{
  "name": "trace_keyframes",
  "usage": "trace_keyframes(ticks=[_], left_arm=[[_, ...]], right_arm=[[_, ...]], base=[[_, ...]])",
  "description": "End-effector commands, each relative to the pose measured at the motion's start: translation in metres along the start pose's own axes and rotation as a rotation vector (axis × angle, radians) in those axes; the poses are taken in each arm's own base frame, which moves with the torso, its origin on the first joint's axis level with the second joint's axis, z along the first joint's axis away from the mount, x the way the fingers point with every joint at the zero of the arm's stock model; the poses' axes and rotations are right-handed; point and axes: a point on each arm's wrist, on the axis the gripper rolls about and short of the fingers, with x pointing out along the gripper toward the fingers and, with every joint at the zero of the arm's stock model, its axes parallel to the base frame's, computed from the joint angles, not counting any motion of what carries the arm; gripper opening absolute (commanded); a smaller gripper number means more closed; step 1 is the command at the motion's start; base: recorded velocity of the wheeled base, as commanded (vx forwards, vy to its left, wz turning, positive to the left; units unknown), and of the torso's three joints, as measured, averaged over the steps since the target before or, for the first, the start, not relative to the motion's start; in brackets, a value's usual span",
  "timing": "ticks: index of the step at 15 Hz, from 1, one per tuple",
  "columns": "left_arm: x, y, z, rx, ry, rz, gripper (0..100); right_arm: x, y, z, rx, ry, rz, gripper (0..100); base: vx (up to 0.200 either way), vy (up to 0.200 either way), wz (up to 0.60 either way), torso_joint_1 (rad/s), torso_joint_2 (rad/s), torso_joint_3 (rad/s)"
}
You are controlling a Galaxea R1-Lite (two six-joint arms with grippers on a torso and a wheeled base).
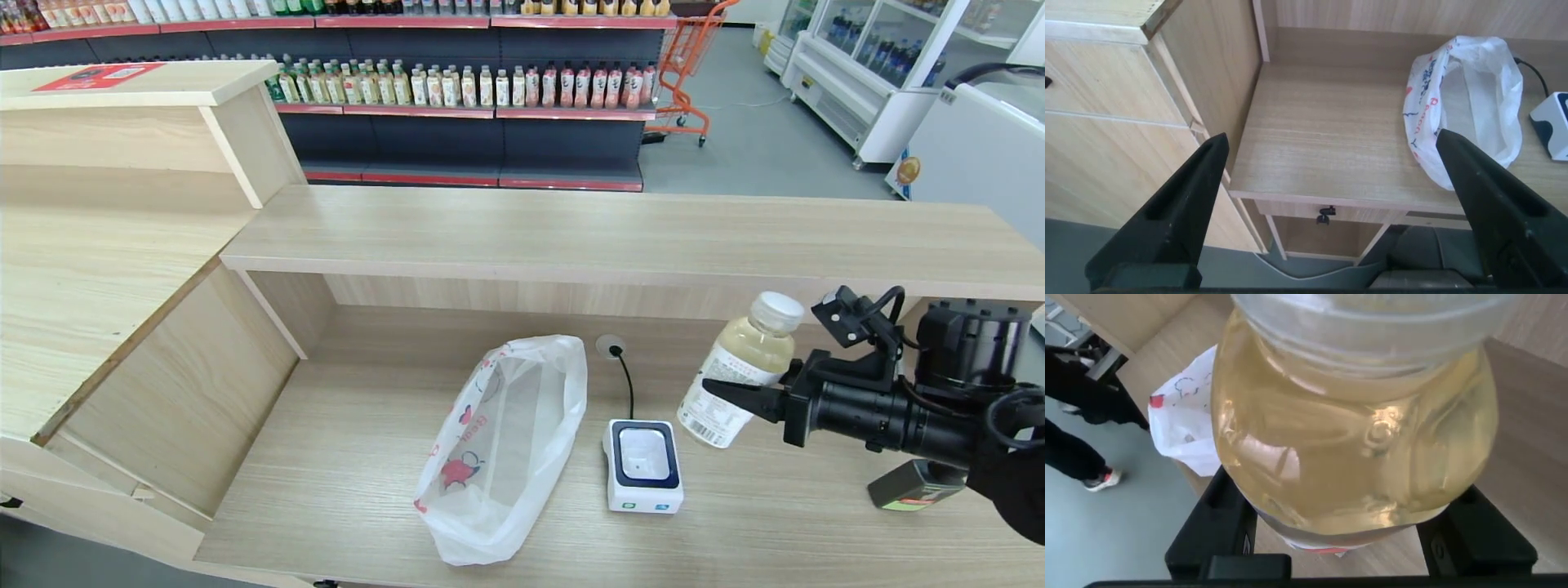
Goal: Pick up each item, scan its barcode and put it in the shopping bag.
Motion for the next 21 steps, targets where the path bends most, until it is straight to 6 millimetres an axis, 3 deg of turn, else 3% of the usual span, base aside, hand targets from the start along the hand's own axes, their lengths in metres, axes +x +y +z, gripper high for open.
trace_keyframes(ticks=[1, 4, 8, 12, 16, 20, 21], left_arm=[[0.000, 0.000, 0.000, 0.000, 0.001, 0.000, 100], [0.000, 0.000, 0.000, 0.000, 0.001, 0.000, 100], [0.000, 0.000, 0.000, -0.001, 0.001, 0.000, 100], [0.000, 0.000, 0.000, -0.001, 0.001, 0.000, 100], [0.000, 0.000, 0.000, -0.001, 0.001, 0.000, 100], [0.000, 0.000, 0.000, -0.001, 0.001, 0.000, 100], [0.000, 0.000, 0.000, -0.001, 0.001, 0.000, 100]], right_arm=[[0.004, 0.002, 0.002, 0.010, 0.001, 0.007, 0], [0.009, 0.006, 0.004, 0.034, 0.002, 0.016, 0], [0.026, 0.028, 0.009, 0.175, 0.072, 0.053, 0], [0.046, 0.043, -0.009, 0.231, 0.166, 0.108, 0], [0.097, 0.035, -0.031, 0.199, 0.194, 0.042, 0], [0.139, 0.046, -0.038, 0.121, 0.156, 0.102, 0], [0.161, 0.048, -0.051, 0.042, 0.126, 0.123, 0]], base=[[0.000, 0.000, 0.00, 0.000, 0.00, 0.000], [0.000, 0.200, 0.00, -0.006, 0.00, 0.007], [0.000, 0.000, 0.00, 0.000, 0.00, 0.000], [0.000, 0.000, 0.00, 0.000, 0.00, 0.000], [0.000, 0.000, 0.00, 0.000, 0.00, 0.000], [0.000, 0.000, 0.00, 0.000, 0.00, 0.000], [0.000, 0.000, 0.00, 0.000, 0.00, 0.000]])
